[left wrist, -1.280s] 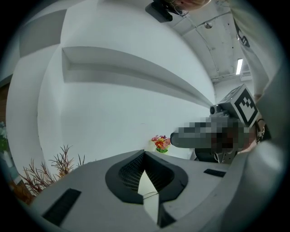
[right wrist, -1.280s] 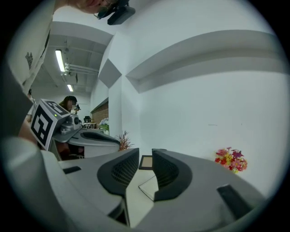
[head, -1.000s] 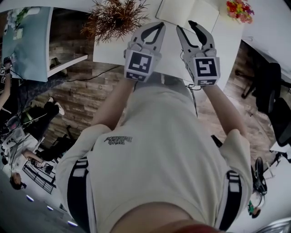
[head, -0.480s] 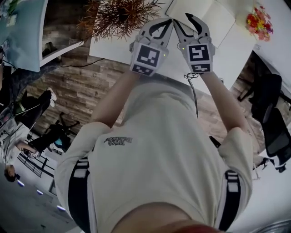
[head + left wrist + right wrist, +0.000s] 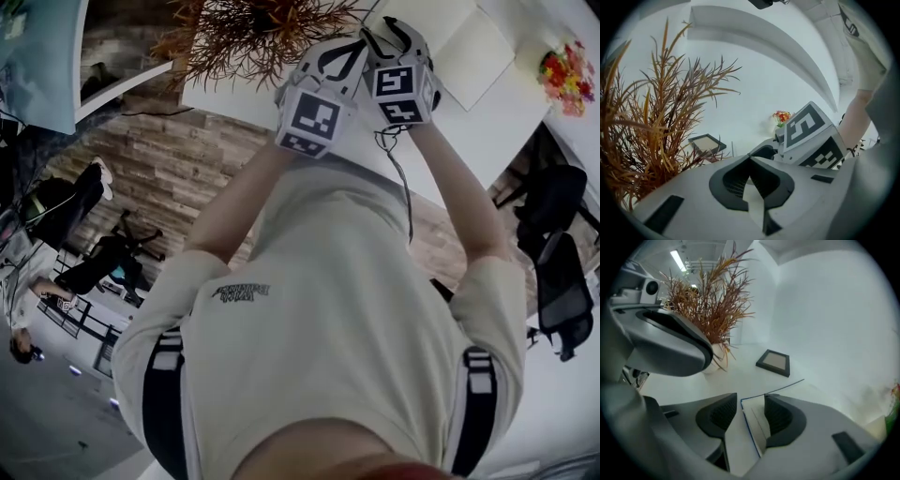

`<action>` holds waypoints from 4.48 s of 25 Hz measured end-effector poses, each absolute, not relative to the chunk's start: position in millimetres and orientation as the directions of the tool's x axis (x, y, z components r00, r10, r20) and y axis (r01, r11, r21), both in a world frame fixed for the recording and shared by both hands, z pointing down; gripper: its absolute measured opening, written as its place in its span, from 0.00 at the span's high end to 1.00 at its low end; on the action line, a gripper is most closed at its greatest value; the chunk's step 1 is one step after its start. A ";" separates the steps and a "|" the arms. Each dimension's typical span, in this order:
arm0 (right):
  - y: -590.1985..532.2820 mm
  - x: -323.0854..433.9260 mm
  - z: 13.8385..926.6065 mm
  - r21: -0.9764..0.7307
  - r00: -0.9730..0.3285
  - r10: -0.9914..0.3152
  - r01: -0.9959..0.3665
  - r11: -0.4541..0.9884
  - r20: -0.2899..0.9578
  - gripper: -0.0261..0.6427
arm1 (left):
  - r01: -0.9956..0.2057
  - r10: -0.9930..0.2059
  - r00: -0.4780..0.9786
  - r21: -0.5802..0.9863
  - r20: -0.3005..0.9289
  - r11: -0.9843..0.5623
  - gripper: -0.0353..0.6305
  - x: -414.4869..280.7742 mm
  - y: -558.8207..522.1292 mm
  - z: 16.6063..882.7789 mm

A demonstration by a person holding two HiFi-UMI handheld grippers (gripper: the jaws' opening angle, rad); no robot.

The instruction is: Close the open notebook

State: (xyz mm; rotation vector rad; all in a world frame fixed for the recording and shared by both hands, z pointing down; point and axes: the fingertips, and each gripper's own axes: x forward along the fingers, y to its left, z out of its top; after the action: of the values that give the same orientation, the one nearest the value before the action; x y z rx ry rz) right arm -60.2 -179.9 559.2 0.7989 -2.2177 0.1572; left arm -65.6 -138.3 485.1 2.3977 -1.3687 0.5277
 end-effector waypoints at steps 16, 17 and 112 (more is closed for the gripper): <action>-185.2 -48.4 544.3 0.048 -0.559 -0.531 -0.659 0.751 0.637 0.95 | -0.855 -0.726 0.487 0.095 0.485 -0.510 0.93 -59.0 -141.9 491.9; -185.9 -43.8 535.8 0.038 -0.563 -0.545 -0.673 0.739 0.621 0.95 | -0.852 -0.725 0.492 0.098 0.483 -0.514 0.93 -56.7 -141.7 489.2; -95.9 212.1 568.0 -0.004 -0.141 -0.721 -0.982 0.188 0.678 0.95 | -0.635 -0.492 0.655 0.065 0.573 -0.770 0.93 94.5 -112.3 508.9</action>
State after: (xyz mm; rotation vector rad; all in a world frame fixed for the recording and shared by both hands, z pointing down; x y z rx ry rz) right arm 212.1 -95.9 568.0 1.5897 -1.9265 0.6255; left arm 94.5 -112.3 508.9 2.6146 -0.9090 0.7916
